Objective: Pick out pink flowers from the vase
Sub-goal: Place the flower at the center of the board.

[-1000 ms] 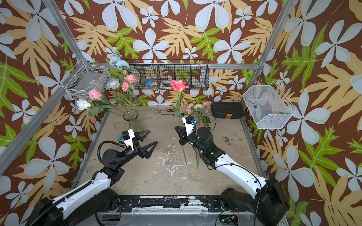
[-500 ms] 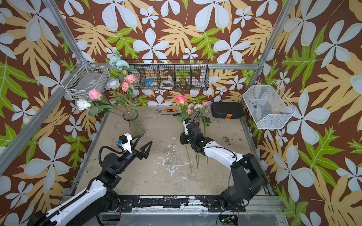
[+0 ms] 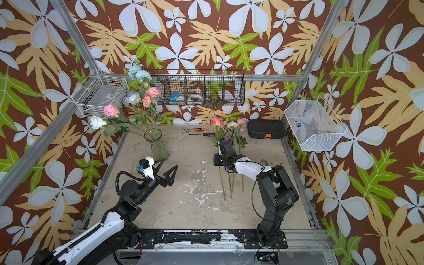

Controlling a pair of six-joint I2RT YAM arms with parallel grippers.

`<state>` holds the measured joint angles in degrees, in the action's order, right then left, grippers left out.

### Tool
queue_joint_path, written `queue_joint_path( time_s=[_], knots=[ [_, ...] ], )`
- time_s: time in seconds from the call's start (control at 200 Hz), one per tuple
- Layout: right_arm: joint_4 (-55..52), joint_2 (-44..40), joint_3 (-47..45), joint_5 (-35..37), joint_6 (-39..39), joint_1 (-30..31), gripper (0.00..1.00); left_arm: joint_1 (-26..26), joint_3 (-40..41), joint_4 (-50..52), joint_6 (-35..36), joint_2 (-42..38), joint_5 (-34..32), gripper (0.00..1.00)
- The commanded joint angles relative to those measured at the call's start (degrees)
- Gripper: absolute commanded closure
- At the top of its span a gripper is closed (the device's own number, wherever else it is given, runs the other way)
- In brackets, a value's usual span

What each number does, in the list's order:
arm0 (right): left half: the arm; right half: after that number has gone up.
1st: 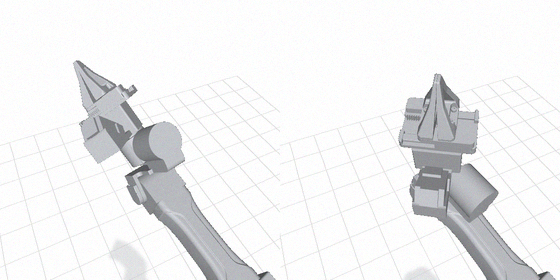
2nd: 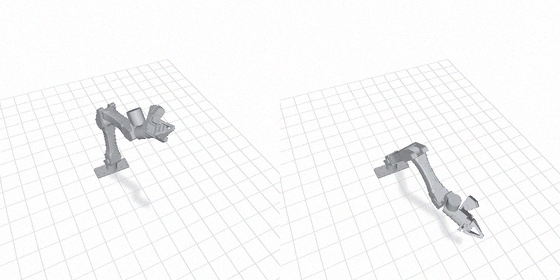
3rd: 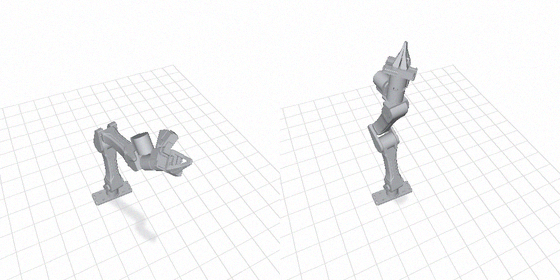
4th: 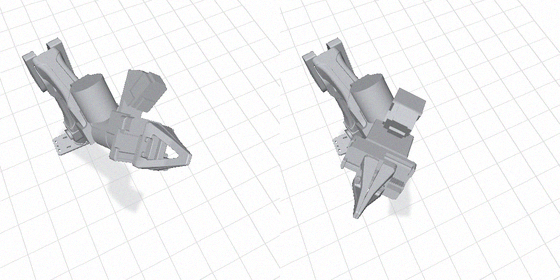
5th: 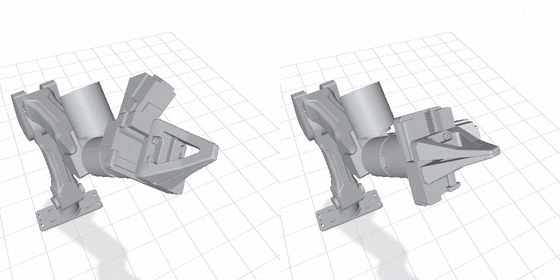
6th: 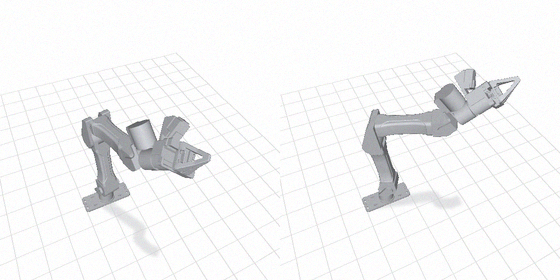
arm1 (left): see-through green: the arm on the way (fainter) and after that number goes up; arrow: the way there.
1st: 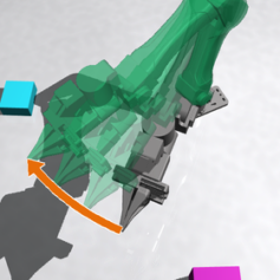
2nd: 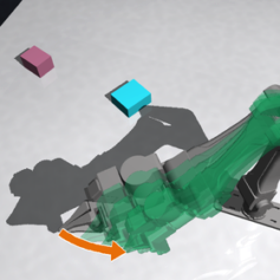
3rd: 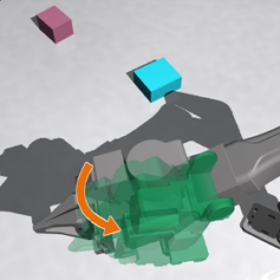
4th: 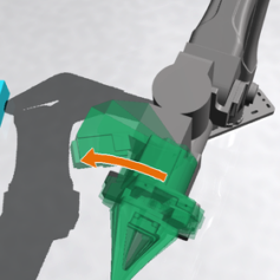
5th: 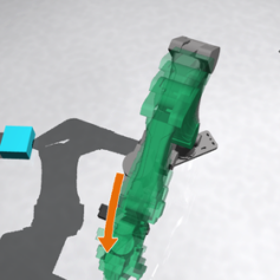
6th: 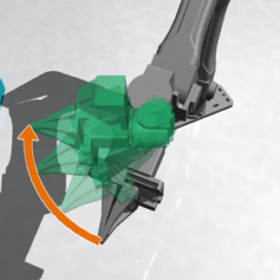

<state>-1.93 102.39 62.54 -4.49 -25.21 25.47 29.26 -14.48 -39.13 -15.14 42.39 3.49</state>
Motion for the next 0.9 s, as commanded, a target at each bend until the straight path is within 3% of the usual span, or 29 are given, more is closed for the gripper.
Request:
queue_joint_path(
  time_s=[0.0, 0.435, 0.896],
  knots=[
    [-0.99, 3.12, 2.85, 0.0, 0.43, -0.59, 1.0, -0.16, -0.02, 0.02, 0.16, -0.48, -0.72, 0.0],
    [-5.7, 14.68, 12.13, 1.46, -1.08, -3.23, 1.0, -0.16, -0.14, 0.03, 0.36, 0.15, -1.55, 0.0],
    [-9.13, 17.59, 13.84, 6.06, -2.04, -5.65, 1.0, -0.16, 0.24, 0.63, 0.36, -0.58, -2.8, 0.0]
  ],
)
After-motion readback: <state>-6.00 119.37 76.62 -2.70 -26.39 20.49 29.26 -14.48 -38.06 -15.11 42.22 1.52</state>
